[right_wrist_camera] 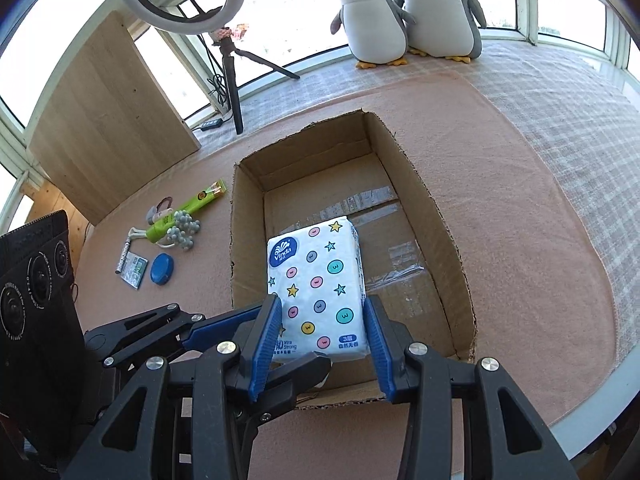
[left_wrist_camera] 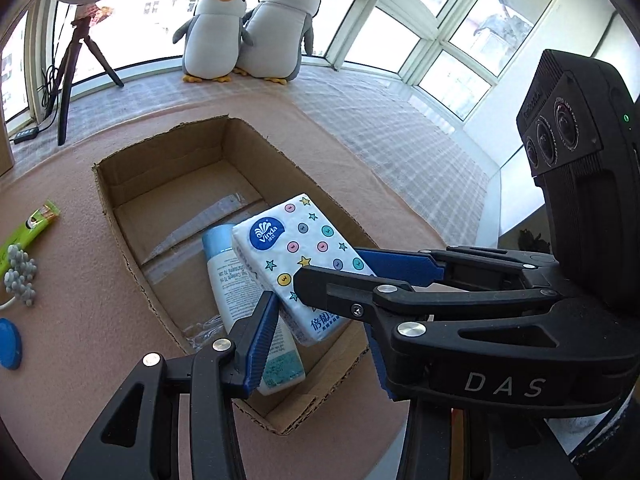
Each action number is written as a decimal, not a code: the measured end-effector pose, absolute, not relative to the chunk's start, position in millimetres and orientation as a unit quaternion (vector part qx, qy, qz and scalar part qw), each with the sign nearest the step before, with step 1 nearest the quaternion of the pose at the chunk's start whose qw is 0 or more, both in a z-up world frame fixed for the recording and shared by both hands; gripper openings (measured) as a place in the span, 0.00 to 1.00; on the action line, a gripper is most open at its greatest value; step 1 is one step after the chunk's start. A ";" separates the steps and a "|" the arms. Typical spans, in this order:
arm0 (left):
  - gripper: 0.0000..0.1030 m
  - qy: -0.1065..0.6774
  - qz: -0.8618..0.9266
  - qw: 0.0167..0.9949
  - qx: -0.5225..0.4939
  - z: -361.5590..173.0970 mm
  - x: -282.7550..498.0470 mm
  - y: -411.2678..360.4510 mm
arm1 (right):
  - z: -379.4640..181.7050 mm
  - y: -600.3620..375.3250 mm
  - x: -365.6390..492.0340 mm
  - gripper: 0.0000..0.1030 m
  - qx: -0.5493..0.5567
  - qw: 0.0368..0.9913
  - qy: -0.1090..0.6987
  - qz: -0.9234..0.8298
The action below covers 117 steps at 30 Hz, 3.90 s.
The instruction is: Organize objects
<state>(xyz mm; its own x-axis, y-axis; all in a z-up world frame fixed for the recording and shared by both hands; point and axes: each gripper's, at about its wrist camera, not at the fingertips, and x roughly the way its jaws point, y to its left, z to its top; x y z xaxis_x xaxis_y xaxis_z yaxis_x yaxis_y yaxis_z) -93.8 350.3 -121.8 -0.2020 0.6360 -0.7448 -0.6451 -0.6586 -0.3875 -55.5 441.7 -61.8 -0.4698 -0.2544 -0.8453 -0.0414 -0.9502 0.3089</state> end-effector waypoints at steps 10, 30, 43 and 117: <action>0.50 0.010 0.778 0.403 -0.482 -119.4 -96.5 339.1 | -65.9 439.5 -62.6 0.40 0.516 0.068 -0.149 -0.841; 0.50 -0.056 0.812 0.312 -0.489 -113.3 -109.9 186.9 | -53.1 351.0 -91.7 0.39 0.514 0.136 -0.119 -0.838; 0.50 -0.123 0.833 0.197 -0.501 -125.9 -94.7 28.2 | -70.5 226.1 -141.7 0.39 0.544 0.229 -0.037 -0.807; 0.50 -0.198 0.824 0.133 -0.514 -152.5 -80.7 -51.3 | -129.5 116.5 -189.0 0.19 0.532 0.294 0.346 -0.714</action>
<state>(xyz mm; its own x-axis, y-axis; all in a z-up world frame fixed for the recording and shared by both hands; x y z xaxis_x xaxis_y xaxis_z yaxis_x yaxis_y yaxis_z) -80.7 -51.3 -152.5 -0.4369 0.4219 -0.7945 -0.0157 -0.8866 -0.4622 -189.0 116.5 -129.5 -0.2601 -0.0519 -0.9642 0.7891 -0.5870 -0.1813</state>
